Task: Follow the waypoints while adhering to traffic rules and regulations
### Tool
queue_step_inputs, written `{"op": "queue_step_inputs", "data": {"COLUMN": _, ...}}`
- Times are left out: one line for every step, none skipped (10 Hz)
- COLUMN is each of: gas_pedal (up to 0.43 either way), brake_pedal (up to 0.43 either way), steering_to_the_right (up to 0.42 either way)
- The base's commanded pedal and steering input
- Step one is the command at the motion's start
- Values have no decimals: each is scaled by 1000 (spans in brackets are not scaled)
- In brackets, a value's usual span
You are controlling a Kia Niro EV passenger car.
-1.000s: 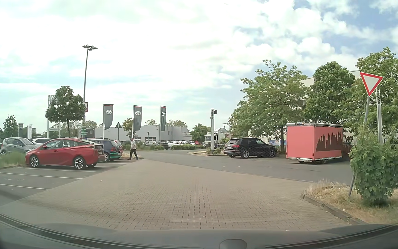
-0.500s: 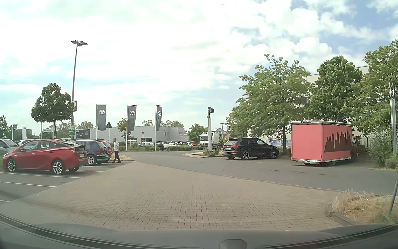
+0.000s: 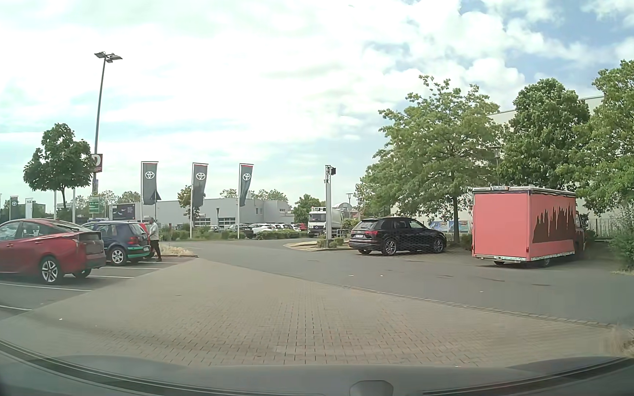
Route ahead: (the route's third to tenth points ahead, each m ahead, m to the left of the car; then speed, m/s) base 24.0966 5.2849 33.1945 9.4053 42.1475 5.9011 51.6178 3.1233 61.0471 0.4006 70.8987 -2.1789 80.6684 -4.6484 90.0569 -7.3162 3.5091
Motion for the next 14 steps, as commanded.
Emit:
{"op": "queue_step_inputs", "data": {"gas_pedal": 0, "brake_pedal": 165, "steering_to_the_right": 28}}
{"op": "queue_step_inputs", "data": {"gas_pedal": 0, "brake_pedal": 165, "steering_to_the_right": 28}}
{"op": "queue_step_inputs", "data": {"gas_pedal": 0, "brake_pedal": 165, "steering_to_the_right": 29}}
{"op": "queue_step_inputs", "data": {"gas_pedal": 0, "brake_pedal": 165, "steering_to_the_right": 29}}
{"op": "queue_step_inputs", "data": {"gas_pedal": 0, "brake_pedal": 165, "steering_to_the_right": 30}}
{"op": "queue_step_inputs", "data": {"gas_pedal": 0, "brake_pedal": 171, "steering_to_the_right": 33}}
{"op": "queue_step_inputs", "data": {"gas_pedal": 0, "brake_pedal": 189, "steering_to_the_right": 39}}
{"op": "queue_step_inputs", "data": {"gas_pedal": 0, "brake_pedal": 195, "steering_to_the_right": 42}}
{"op": "queue_step_inputs", "data": {"gas_pedal": 0, "brake_pedal": 201, "steering_to_the_right": 41}}
{"op": "queue_step_inputs", "data": {"gas_pedal": 0, "brake_pedal": 207, "steering_to_the_right": 41}}
{"op": "queue_step_inputs", "data": {"gas_pedal": 0, "brake_pedal": 220, "steering_to_the_right": 41}}
{"op": "queue_step_inputs", "data": {"gas_pedal": 0, "brake_pedal": 220, "steering_to_the_right": 41}}
{"op": "queue_step_inputs", "data": {"gas_pedal": 0, "brake_pedal": 220, "steering_to_the_right": 41}}
{"op": "queue_step_inputs", "data": {"gas_pedal": 0, "brake_pedal": 220, "steering_to_the_right": 41}}
